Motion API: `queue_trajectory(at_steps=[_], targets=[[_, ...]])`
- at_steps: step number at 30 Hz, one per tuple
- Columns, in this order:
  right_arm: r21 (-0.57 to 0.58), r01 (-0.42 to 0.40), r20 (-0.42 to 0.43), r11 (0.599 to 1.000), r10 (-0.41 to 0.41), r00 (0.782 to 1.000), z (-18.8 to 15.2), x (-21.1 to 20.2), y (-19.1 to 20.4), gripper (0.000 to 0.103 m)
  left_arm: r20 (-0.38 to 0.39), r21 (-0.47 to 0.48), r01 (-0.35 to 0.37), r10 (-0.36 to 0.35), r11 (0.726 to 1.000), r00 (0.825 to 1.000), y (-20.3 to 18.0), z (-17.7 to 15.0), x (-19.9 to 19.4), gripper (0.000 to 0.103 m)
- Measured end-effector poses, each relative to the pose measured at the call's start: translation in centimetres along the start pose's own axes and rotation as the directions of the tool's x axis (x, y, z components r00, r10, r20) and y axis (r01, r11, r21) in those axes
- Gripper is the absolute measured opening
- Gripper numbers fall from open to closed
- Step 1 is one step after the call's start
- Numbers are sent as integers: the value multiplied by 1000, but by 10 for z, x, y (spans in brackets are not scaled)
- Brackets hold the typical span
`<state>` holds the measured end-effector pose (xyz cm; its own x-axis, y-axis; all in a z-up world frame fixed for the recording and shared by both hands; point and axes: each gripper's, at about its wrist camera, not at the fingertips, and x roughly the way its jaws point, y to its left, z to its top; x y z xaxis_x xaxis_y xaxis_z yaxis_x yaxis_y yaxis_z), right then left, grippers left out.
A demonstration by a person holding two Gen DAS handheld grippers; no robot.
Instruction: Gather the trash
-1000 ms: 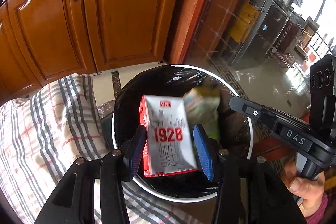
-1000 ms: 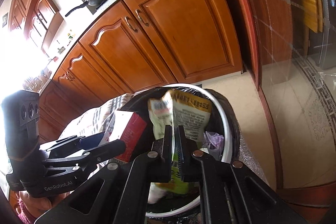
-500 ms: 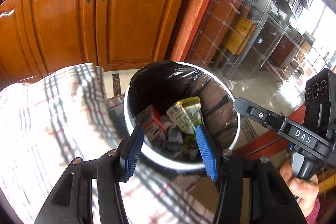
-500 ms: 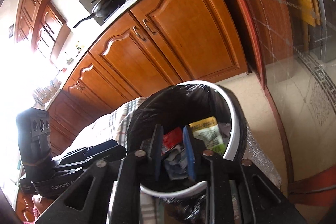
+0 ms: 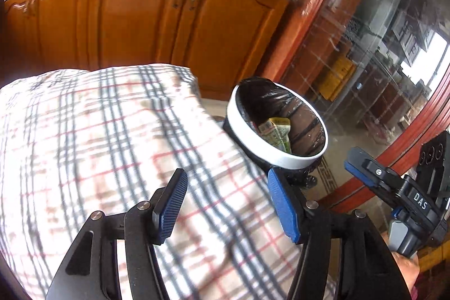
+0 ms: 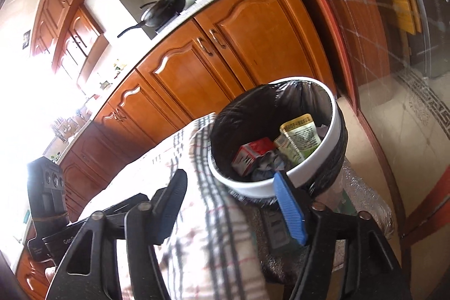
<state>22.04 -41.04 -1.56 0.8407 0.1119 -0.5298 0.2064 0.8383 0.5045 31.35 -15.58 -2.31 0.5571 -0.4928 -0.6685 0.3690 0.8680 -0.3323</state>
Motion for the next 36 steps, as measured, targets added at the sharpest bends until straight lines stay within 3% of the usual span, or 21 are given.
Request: queue_trajectory(at_steps=[4, 7, 10, 12, 15, 17, 22, 28, 36], targets=[[-57, 9, 67, 998, -5, 998, -18, -21, 28, 77, 89, 2, -28, 28, 1000, 996, 2, -22, -40, 62], [-117, 30, 137, 993, -14, 991, -26, -38, 52, 80, 186, 20, -56, 51, 998, 981, -1, -37, -74, 73], [-187, 52, 223, 981, -9, 975, -31, -59, 76, 92, 307, 26, -107, 94, 994, 947, -5, -54, -111, 87], [-239, 78, 296, 968, -4, 955, -38, -74, 93, 100, 383, 18, -142, 124, 990, 915, -6, -68, -134, 103], [-300, 154, 420, 941, -14, 907, -60, -89, 110, 103, 467, -7, -211, 190, 977, 863, 2, -94, -159, 102], [-318, 209, 475, 925, -36, 879, -79, -87, 111, 103, 492, -23, -250, 229, 968, 840, 5, -111, -166, 102], [-334, 206, 393, 920, -63, 917, -100, -64, 109, 103, 470, -26, -306, 282, 952, 836, 6, -141, -163, 102], [-368, 216, 369, 904, -72, 927, -116, -57, 112, 103, 446, -49, -343, 328, 938, 833, 3, -157, -164, 102], [-364, 226, 393, 904, -71, 917, -130, -56, 114, 103, 448, -54, -371, 354, 927, 821, 3, -144, -147, 102]])
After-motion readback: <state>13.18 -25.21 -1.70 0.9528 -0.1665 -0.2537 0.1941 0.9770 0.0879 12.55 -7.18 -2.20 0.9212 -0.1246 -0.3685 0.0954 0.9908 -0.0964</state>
